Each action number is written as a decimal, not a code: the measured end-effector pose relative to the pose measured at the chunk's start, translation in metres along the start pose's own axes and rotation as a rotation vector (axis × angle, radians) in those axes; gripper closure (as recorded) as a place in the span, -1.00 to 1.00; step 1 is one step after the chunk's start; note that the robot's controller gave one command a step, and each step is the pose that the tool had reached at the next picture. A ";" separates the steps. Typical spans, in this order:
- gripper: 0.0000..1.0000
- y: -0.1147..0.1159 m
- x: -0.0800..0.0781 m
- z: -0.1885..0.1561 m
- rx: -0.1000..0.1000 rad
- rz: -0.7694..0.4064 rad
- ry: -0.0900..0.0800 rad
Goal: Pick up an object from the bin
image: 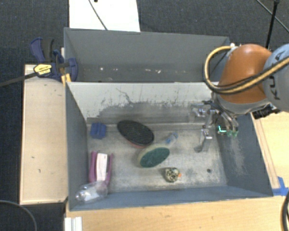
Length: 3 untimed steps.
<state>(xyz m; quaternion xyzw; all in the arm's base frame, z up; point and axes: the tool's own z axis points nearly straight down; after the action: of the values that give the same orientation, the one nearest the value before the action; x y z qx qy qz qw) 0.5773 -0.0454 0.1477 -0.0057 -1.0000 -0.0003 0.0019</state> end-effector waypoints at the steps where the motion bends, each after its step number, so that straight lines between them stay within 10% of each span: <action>1: -1.00 0.065 0.020 0.080 -0.003 -0.020 0.000; 2: -1.00 0.093 0.039 0.078 -0.001 -0.103 -0.004; 3: -1.00 0.047 0.051 0.075 0.003 -0.281 -0.021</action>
Offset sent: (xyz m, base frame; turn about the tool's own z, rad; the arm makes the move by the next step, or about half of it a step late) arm -0.0175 0.0608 -0.0763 -0.0141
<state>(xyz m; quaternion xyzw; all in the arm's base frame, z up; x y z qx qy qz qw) 0.5262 0.0018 0.0732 0.1342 -0.9909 0.0012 -0.0085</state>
